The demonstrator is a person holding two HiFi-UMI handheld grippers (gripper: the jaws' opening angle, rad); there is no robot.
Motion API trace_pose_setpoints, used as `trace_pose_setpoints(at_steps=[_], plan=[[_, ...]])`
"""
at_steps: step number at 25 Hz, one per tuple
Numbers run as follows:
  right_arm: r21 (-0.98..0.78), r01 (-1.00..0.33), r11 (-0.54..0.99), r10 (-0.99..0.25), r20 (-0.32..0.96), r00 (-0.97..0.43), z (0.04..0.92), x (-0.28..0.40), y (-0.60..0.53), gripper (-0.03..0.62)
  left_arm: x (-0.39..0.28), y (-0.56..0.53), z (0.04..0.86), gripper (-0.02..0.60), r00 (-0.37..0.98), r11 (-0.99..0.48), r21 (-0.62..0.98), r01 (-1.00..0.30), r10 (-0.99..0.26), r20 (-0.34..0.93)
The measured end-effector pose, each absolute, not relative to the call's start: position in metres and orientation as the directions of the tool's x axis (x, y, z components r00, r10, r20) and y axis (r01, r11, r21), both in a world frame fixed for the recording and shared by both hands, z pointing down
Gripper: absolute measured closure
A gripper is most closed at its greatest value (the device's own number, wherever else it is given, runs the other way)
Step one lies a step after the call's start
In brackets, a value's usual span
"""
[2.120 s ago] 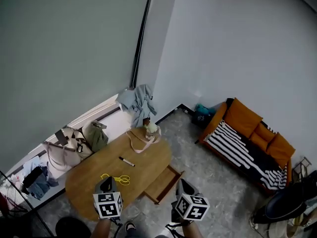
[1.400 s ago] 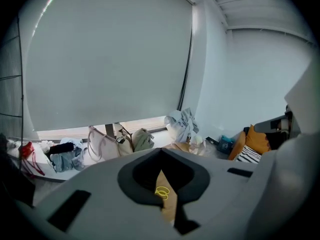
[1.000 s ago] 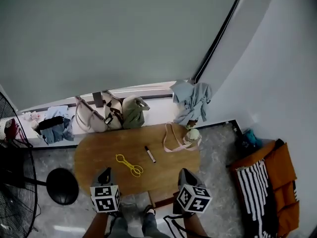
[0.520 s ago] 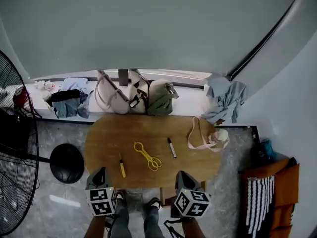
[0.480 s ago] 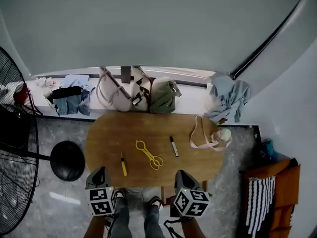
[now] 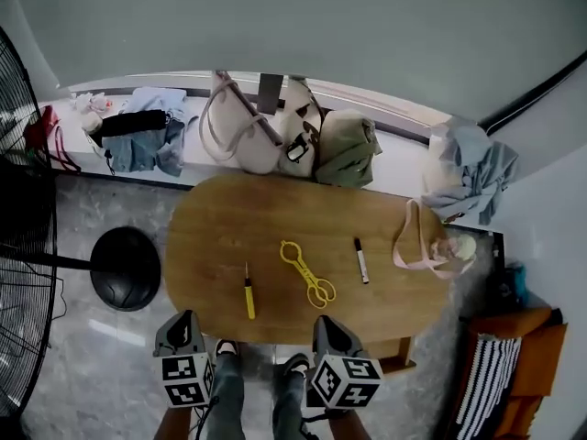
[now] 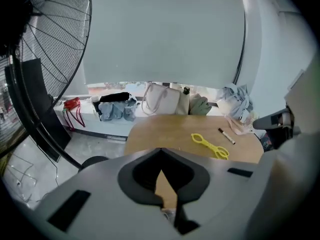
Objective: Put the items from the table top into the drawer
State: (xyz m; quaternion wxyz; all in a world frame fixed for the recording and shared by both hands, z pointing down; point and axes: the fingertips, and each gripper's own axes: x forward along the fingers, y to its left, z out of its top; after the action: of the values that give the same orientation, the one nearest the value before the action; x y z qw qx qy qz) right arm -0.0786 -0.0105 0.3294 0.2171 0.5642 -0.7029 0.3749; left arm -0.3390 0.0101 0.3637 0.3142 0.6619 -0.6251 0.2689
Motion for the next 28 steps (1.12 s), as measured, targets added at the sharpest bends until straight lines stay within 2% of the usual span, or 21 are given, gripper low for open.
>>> trace_pose_setpoints(at_steps=[11,25,28], plan=[[-0.298,-0.946,0.126,-0.531,0.785,-0.318,0.44,-0.137,-0.004,0.589,-0.365,0.01,0.467,0.584,0.072,0.011,0.101,-0.995,-0.632,0.771],[-0.303,-0.945,0.12,-0.464,0.825,-0.323,0.49,-0.172,-0.006,0.588,-0.389,0.032,0.507,0.584,0.083,0.023,0.118,-0.993,-0.576,0.813],[-0.315,-0.938,0.147,-0.44,0.828,-0.347,0.497,-0.183,-0.007,0.554,-0.393,0.033,0.512,0.583,0.083,0.021,0.116,-0.993,-0.57,0.818]])
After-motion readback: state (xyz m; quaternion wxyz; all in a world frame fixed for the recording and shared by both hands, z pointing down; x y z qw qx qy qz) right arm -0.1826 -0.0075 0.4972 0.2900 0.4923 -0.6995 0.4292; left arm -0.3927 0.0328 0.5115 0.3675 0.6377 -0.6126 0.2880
